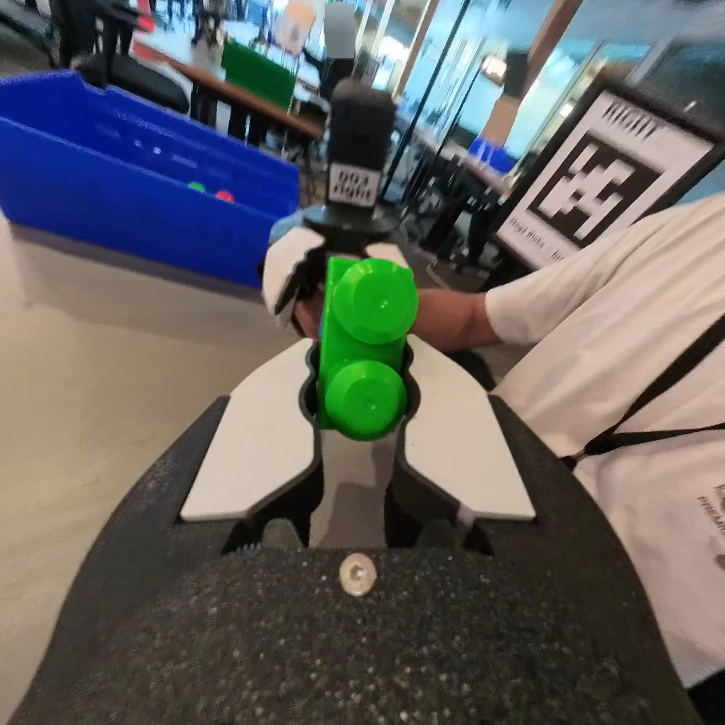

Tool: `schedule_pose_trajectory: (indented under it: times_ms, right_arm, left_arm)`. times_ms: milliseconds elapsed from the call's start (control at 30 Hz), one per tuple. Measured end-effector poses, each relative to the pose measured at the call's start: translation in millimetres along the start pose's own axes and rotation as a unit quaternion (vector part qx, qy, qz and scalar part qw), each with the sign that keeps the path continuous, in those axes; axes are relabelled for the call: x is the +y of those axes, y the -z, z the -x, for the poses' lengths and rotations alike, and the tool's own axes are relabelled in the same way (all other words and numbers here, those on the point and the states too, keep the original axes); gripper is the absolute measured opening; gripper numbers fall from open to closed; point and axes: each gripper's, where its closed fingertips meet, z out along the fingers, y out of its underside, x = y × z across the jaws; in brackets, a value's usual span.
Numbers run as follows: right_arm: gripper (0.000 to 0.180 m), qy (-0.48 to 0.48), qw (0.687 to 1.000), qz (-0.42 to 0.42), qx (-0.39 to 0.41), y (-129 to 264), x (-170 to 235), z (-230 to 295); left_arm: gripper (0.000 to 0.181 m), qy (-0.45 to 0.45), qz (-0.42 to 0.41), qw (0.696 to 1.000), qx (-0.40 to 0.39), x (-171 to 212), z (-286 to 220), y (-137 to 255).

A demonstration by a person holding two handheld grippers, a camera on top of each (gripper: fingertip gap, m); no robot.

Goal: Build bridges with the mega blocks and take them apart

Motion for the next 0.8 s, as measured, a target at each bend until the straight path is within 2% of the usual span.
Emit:
schedule_pose_trajectory:
  times_ms: [67, 133, 400, 500, 567, 633, 667, 733, 800]
  right_arm:
    - [0.055, -0.005, 1.000, -0.027, -0.006, -8.2, -2.4, 3.4]
    - [0.036, -0.003, 0.998, -0.064, -0.009, -11.9, -9.5, 6.4]
    - [0.033, -0.003, 0.997, -0.082, 0.007, -13.5, -10.1, 4.2]
    - [0.033, -0.032, 0.994, -0.105, 0.015, 3.2, -16.6, -8.4]
    - [0.033, -0.023, 0.994, -0.105, 0.026, 12.4, -19.3, -12.3]
    - [0.034, -0.031, 0.995, -0.093, 0.031, 16.0, -15.3, -16.1]
    - [0.034, -0.020, 0.995, -0.080, 0.057, 16.9, -10.9, -21.2]
    - [0.035, 0.043, 0.986, -0.026, 0.159, 20.0, 5.5, -38.7]
    - [0.035, 0.110, 0.951, 0.022, 0.288, 32.2, 17.8, -61.1]
  left_arm:
    - [0.038, 0.010, -0.025, 1.000, 0.016, 0.5, -2.3, -0.1]
    - [0.036, 0.011, -0.026, 1.000, 0.000, 7.3, 3.9, -2.8]
    - [0.036, -0.013, -0.106, 0.993, -0.042, 1.0, 10.2, 4.6]
    - [0.036, 0.012, -0.200, 0.979, -0.038, -22.5, 14.6, 44.2]
    - [0.036, 0.010, -0.212, 0.976, -0.049, -24.7, 16.2, 65.6]
    - [0.036, 0.009, -0.187, 0.981, -0.048, -16.6, 9.5, 69.8]
    - [0.036, 0.002, -0.164, 0.983, -0.081, -8.0, 12.2, 68.4]
    - [0.036, -0.021, -0.109, 0.973, -0.200, 15.3, 30.2, 67.3]
    - [0.036, -0.038, -0.082, 0.923, -0.374, 33.1, 60.8, 83.4]
